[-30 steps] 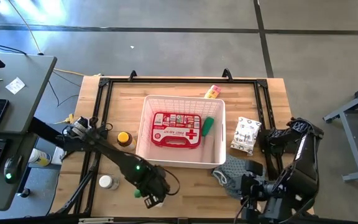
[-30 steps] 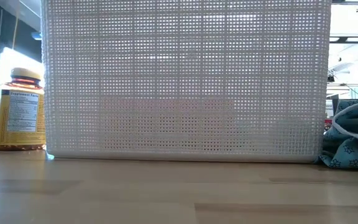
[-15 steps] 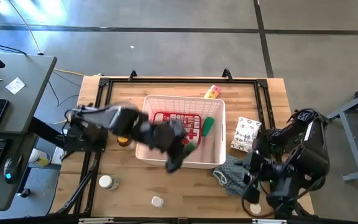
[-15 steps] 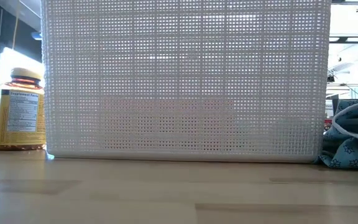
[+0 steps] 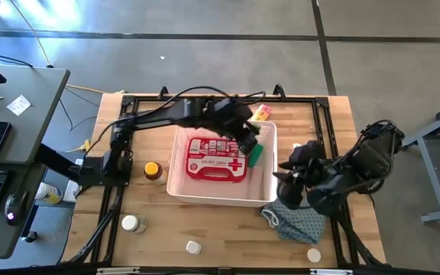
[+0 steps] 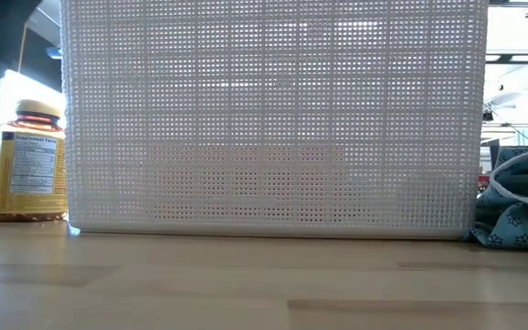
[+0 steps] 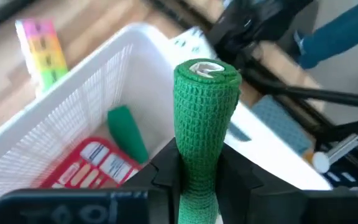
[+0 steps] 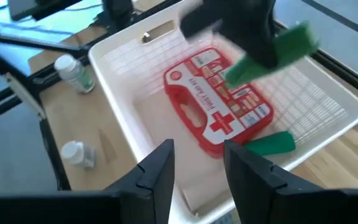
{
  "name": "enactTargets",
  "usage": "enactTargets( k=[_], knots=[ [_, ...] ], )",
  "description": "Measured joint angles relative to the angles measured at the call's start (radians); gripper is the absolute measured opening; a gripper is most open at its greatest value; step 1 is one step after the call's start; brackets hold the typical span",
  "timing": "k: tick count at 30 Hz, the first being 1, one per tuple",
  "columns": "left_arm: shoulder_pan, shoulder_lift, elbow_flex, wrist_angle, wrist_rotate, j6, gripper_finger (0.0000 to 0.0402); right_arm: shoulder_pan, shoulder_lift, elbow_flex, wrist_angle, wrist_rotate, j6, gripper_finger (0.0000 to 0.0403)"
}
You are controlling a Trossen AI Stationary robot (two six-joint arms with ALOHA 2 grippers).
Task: Pick & place medical supplies in basket/bin
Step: Put the rolled green bandage into the white container, then put the yellow pill bottle into the white container
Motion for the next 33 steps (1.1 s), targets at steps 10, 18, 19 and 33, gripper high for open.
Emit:
enactTargets(
  k=[10, 18, 19, 33],
  knots=[
    [0.053, 0.126, -0.001, 0.073, 0.145, -0.149, 0.0124, -0.106, -0.007, 0.0, 0.003, -0.059, 0.001, 0.0129],
    [0.061, 0.141, 0.0, 0.063, 0.098, -0.272, 0.0155, -0.131, -0.007, 0.0, 0.031, -0.092, 0.042, 0.0129],
    [0.06, 0.141, 0.0, 0.065, 0.099, -0.284, 0.016, -0.131, -0.007, 0.0, 0.034, -0.091, 0.046, 0.0129],
    [0.059, 0.151, 0.001, 0.111, 0.188, -0.341, 0.0233, -0.073, -0.005, 0.0, 0.149, -0.03, 0.004, 0.0129]
  ],
)
